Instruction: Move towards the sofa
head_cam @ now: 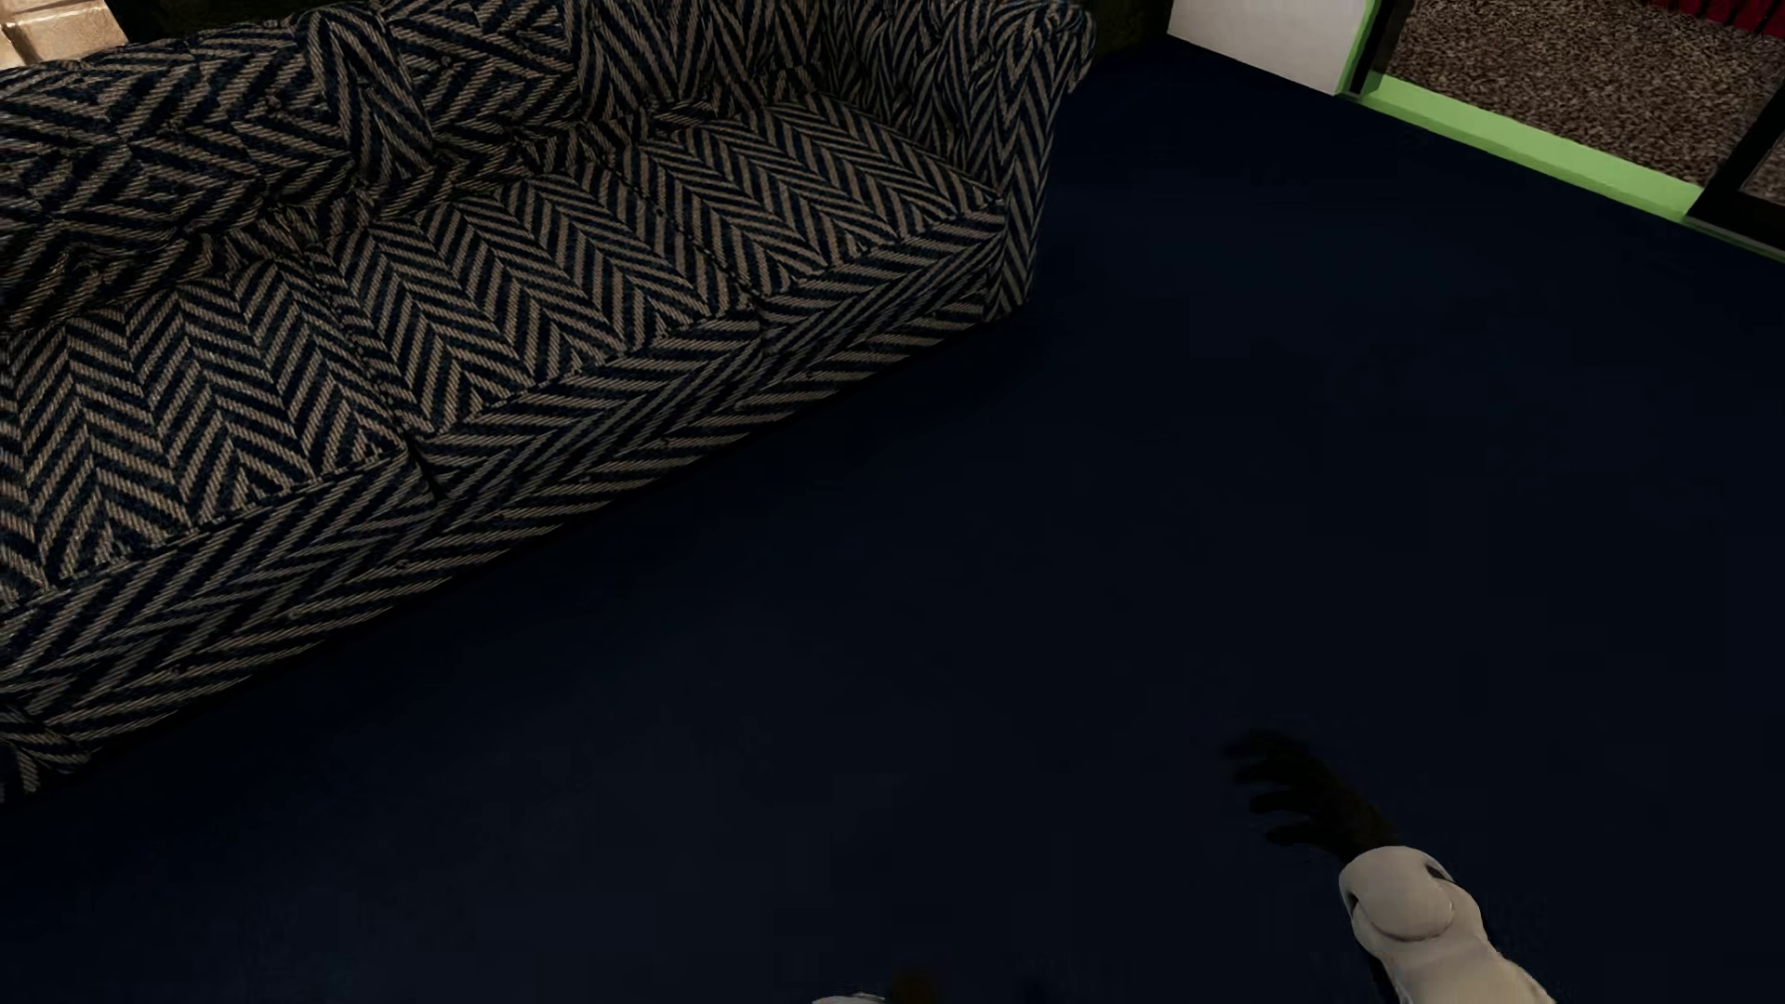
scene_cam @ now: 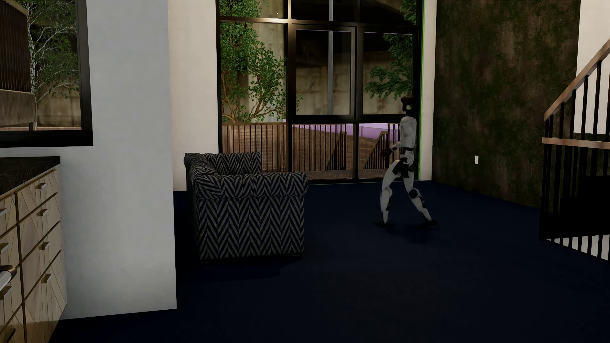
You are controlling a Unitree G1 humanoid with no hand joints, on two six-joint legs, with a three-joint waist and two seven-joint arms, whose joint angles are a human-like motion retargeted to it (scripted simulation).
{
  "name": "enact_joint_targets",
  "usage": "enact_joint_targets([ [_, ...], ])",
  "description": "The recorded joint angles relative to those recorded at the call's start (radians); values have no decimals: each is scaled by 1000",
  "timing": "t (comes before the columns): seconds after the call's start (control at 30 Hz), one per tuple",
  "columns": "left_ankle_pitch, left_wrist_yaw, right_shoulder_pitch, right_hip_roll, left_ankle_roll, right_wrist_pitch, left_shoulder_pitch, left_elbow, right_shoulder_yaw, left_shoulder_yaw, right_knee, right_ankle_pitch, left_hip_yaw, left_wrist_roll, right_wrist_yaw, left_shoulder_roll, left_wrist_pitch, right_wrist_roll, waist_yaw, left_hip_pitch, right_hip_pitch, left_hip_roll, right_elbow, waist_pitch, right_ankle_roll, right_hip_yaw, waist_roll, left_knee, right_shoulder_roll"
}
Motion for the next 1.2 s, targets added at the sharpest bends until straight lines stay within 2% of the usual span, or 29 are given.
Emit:
enact_joint_targets([
  [0.03,-86,0,-24,1,0,0,1,24,2,-19,-5,-29,0,0,0,-13,0,0,17,5,35,13,-29,-11,0,0,1,5,3],
  [0.07,-104,0,-40,-5,0,0,1,50,8,-43,4,-29,0,0,0,-25,0,0,39,-4,49,25,-57,-29,0,0,-5,17,10],
  [0.1,-52,0,-43,-16,0,0,1,80,18,-64,21,8,0,0,0,-35,0,0,61,-23,50,32,-80,-50,0,0,-21,29,22],
  [0.13,69,0,-32,-31,0,0,2,113,31,-81,41,76,0,0,0,-42,0,0,69,-46,45,24,-93,-74,0,0,-51,43,41],
  [0.17,192,0,-7,-50,0,0,0,146,46,-103,66,168,0,0,0,-41,0,0,56,-63,45,-7,-90,-93,0,0,-92,65,63],
  [0.2,255,0,32,-69,0,0,-6,171,64,-127,113,282,0,0,0,-32,0,0,30,-58,50,-48,-70,-103,0,0,-133,91,86],
  [0.23,249,0,76,-89,0,0,-13,174,93,-134,196,420,0,0,0,-19,0,0,10,-23,39,-83,-37,-103,0,0,-165,107,104],
  [0.3,128,0,134,-144,0,0,-25,117,223,-85,449,675,0,0,0,5,0,0,0,94,-82,-126,48,-92,0,0,-207,96,109],
  [0.33,67,0,147,-168,0,0,-35,75,311,-56,586,718,0,0,0,14,0,0,-12,146,-173,-144,91,-84,0,0,-221,89,103],
  [0.37,27,0,159,-181,0,0,-54,36,384,-35,711,688,0,0,0,25,0,0,-43,190,-263,-161,137,-76,0,0,-229,81,100],
  [0.43,-22,0,203,-177,0,0,-116,-19,439,-19,850,540,0,0,0,50,0,0,-134,287,-407,-188,252,-53,0,0,-228,52,110],
  [0.5,-68,0,265,-152,0,0,-181,-55,411,0,772,456,0,0,0,68,0,0,-233,387,-505,-186,375,-33,0,0,-207,26,118],
  [0.6,-106,0,351,-128,0,0,-256,-109,396,102,398,463,0,0,0,68,0,0,-385,456,-576,-143,440,-27,0,0,-174,22,95],
  [0.67,-141,0,401,-140,0,0,-277,-176,389,140,141,565,0,0,0,83,0,0,-434,503,-577,-124,429,-28,0,0,-184,16,90],
  [0.77,-197,0,438,-144,0,0,-261,-277,369,165,-87,660,0,0,0,105,0,0,-434,588,-548,-98,426,-30,0,0,-207,-1,103],
  [0.87,-232,0,414,-128,0,0,-205,-264,366,155,-84,593,0,0,0,91,0,0,-421,634,-551,-64,412,-52,0,0,-210,6,99],
  [0.9,-231,0,397,-122,0,0,-183,-217,357,130,-69,629,0,0,0,85,0,0,-418,641,-553,-47,410,-66,0,0,-207,11,97],
  [0.97,-196,0,351,-97,0,0,-159,-35,343,43,-21,674,0,0,0,57,0,0,-398,659,-557,-2,408,-84,0,0,-180,27,90],
  [1.03,-116,0,281,-65,0,0,-143,191,336,-83,24,619,0,0,0,18,0,0,-371,661,-521,44,401,-84,0,0,-142,85,77],
  [1.07,-69,0,246,-52,0,0,-126,250,318,-171,26,586,0,0,0,7,0,0,-366,634,-487,67,380,-80,0,0,-126,147,68],
  [1.13,19,0,194,-37,0,0,-77,211,239,-310,24,523,0,0,0,12,0,0,-361,513,-419,112,305,-62,0,0,-97,352,50],
  [1.2,117,0,157,-19,0,0,-51,128,157,-316,19,462,0,0,0,14,0,0,-322,350,-366,123,231,-34,0,0,-70,616,26],
])
